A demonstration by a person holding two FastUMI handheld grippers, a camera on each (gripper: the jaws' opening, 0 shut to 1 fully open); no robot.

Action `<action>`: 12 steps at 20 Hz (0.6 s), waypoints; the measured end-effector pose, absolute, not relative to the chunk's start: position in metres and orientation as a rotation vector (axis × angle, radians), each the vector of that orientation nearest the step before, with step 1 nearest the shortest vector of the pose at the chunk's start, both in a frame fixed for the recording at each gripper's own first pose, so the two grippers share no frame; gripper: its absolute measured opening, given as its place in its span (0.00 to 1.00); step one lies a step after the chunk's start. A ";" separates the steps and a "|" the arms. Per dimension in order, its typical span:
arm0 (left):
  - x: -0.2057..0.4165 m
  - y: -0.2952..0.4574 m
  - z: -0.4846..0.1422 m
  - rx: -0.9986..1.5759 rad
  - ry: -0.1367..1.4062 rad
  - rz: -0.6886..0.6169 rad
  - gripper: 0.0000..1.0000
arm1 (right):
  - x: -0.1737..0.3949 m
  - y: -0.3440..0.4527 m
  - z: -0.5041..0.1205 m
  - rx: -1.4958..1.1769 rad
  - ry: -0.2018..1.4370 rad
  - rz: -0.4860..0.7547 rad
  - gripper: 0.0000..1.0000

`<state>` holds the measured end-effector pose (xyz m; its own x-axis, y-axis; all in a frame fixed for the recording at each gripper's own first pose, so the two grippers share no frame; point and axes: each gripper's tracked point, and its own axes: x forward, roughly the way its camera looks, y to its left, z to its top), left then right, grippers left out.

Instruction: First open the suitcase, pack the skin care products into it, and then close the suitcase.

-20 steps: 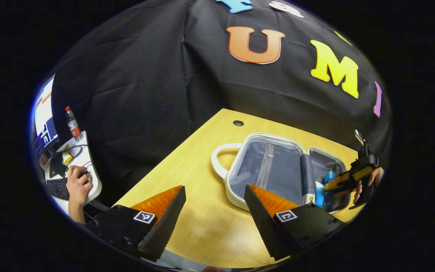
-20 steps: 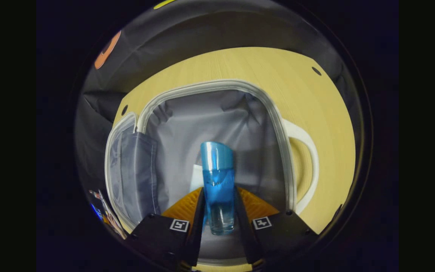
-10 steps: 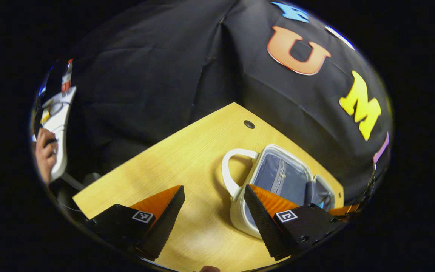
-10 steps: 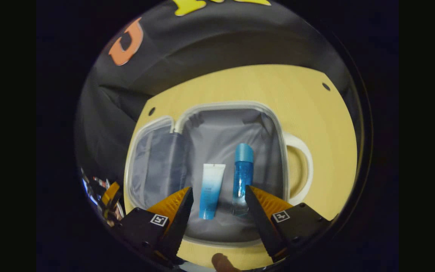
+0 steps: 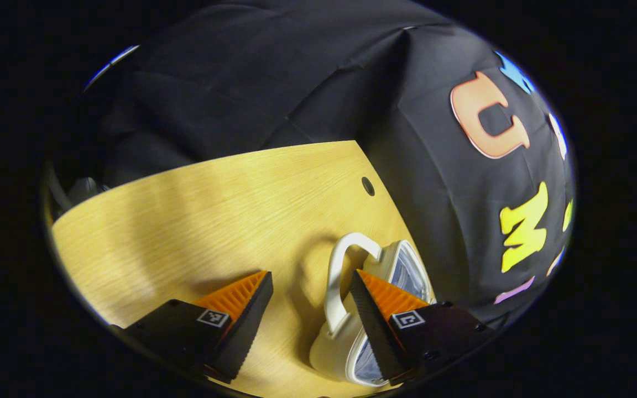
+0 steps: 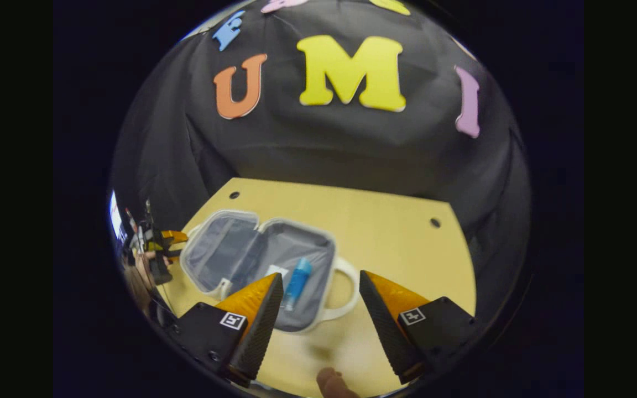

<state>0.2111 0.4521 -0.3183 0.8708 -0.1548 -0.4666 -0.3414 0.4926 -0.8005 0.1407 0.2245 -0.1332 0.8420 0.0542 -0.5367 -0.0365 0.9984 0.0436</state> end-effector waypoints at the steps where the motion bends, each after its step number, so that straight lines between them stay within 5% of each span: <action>1: 0.215 0.448 -0.317 -1.111 0.519 0.102 0.83 | 0.131 0.209 -0.125 0.023 0.544 0.018 0.82; 2: 0.219 0.444 -0.315 -1.159 0.509 0.083 0.89 | 0.121 0.192 -0.116 0.021 0.519 -0.019 0.82; 3: 0.223 0.441 -0.312 -1.200 0.498 0.063 0.70 | 0.114 0.173 -0.107 0.022 0.493 -0.062 0.82; 4: 0.224 0.438 -0.313 -1.223 0.498 0.066 0.64 | 0.105 0.155 -0.099 0.022 0.468 -0.105 0.82; 5: 0.224 0.437 -0.318 -1.232 0.507 0.082 0.33 | 0.096 0.139 -0.091 0.023 0.443 -0.149 0.81; 7: 0.222 0.439 -0.316 -1.251 0.506 0.097 0.20 | 0.081 0.113 -0.078 0.023 0.398 -0.216 0.81; 12: 0.222 0.433 -0.272 -1.069 0.460 0.068 0.09 | 0.057 0.081 -0.073 0.004 0.348 -0.262 0.81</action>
